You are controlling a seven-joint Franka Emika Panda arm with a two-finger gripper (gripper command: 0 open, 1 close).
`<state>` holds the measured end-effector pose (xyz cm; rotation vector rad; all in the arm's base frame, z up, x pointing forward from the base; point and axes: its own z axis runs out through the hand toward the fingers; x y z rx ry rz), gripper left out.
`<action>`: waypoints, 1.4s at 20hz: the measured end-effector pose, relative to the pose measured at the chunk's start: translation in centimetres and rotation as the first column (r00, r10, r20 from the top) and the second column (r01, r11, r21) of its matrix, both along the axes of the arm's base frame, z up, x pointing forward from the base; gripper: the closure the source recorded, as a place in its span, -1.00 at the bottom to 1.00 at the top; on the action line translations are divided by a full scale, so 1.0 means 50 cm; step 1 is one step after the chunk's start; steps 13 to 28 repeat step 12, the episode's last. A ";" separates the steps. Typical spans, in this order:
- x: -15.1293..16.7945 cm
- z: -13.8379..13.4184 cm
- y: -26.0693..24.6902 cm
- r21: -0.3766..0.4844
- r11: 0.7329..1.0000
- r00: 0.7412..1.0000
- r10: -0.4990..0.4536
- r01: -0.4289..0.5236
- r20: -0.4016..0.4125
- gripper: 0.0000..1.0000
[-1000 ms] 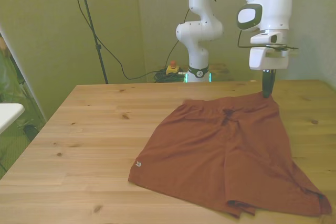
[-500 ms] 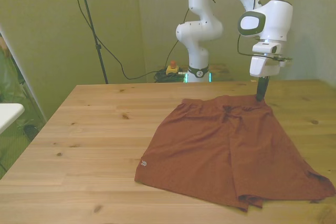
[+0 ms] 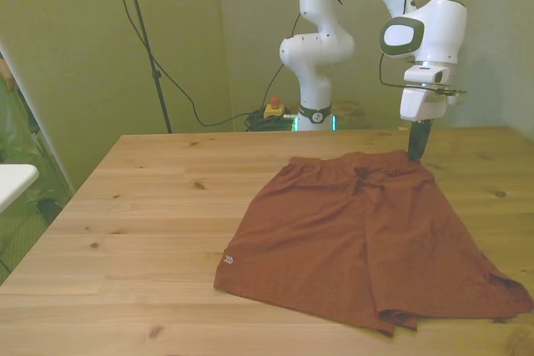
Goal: Unfold the shorts
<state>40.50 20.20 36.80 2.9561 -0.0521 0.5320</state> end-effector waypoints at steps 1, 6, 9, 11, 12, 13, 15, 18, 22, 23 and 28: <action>-0.006 0.009 0.001 0.003 1.000 1.000 -0.003 0.003 0.007 -1.00; -0.052 0.090 -0.005 0.018 0.998 0.997 -0.053 0.053 0.049 -1.00; -0.074 0.136 -0.031 0.041 0.994 0.992 -0.100 0.097 0.075 -1.00; -0.079 0.157 -0.065 0.073 0.989 0.988 -0.132 0.126 0.083 -1.00; -0.082 0.164 -0.086 0.088 0.986 0.985 -0.148 0.141 0.084 -1.00; -0.082 0.164 -0.086 0.088 0.986 0.985 -0.148 0.141 0.084 -1.00; -0.082 0.164 -0.086 0.088 0.986 0.985 -0.148 0.141 0.084 -1.00; -0.082 0.164 -0.086 0.088 0.986 0.985 -0.148 0.141 0.084 -1.00; -0.082 0.164 -0.086 0.088 0.986 0.985 -0.148 0.141 0.084 -1.00; -0.082 0.164 -0.086 0.088 0.986 0.985 -0.148 0.141 0.084 -1.00; -0.082 0.164 -0.086 0.088 0.986 0.985 -0.148 0.141 0.084 -1.00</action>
